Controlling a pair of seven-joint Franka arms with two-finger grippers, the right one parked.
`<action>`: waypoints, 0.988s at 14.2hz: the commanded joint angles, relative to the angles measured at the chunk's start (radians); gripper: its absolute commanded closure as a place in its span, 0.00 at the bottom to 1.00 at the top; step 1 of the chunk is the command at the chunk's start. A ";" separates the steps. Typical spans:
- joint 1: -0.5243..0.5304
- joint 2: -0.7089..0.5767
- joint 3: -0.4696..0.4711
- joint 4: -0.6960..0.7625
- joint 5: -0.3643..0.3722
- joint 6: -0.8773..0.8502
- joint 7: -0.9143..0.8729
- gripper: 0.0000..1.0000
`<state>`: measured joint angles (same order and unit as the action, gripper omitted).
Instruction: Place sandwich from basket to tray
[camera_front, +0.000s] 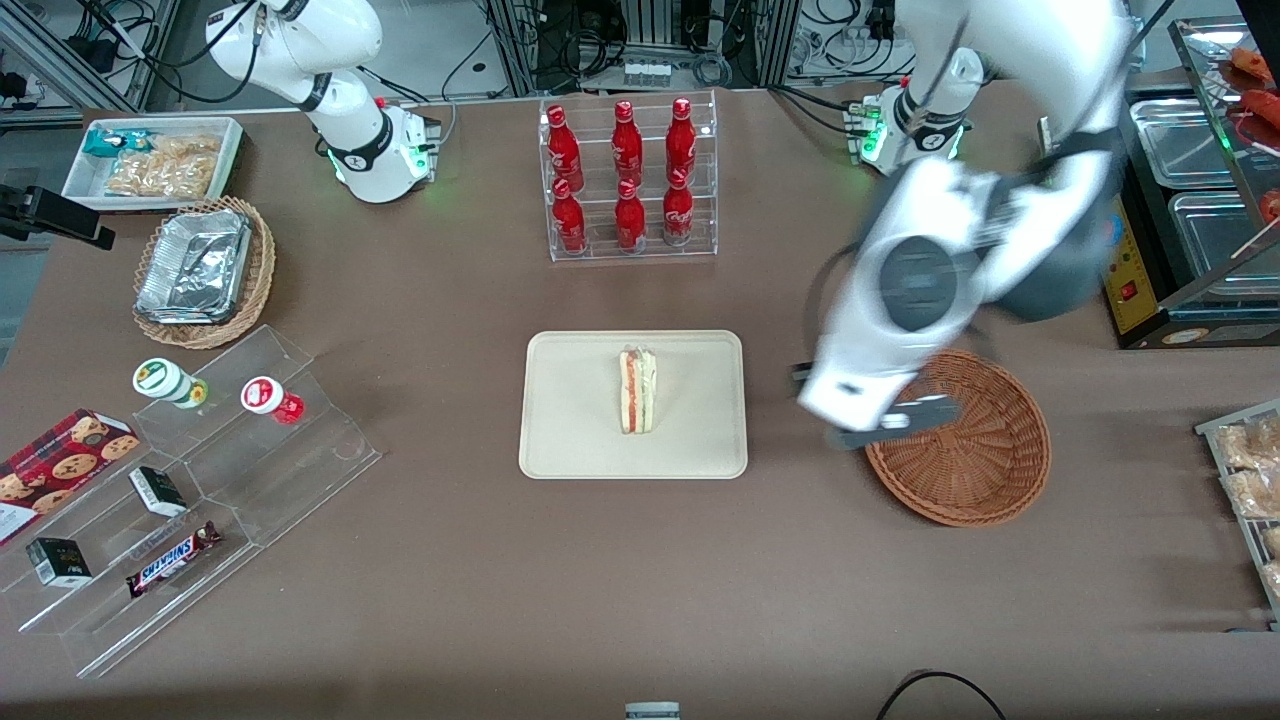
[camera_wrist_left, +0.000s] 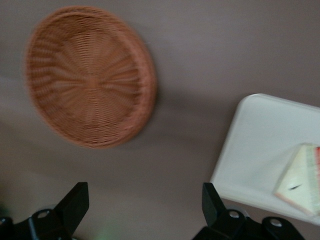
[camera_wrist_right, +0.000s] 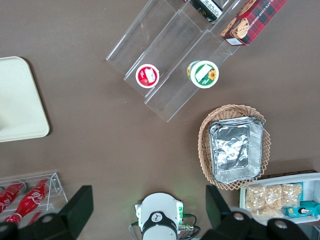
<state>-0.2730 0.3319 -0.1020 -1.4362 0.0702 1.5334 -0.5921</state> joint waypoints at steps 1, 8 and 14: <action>0.147 -0.132 -0.015 -0.099 -0.020 -0.137 0.185 0.00; 0.293 -0.232 -0.012 0.052 0.005 -0.379 0.335 0.00; 0.316 -0.209 -0.015 0.086 -0.018 -0.369 0.344 0.00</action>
<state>0.0311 0.0964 -0.1020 -1.3805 0.0618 1.1675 -0.2500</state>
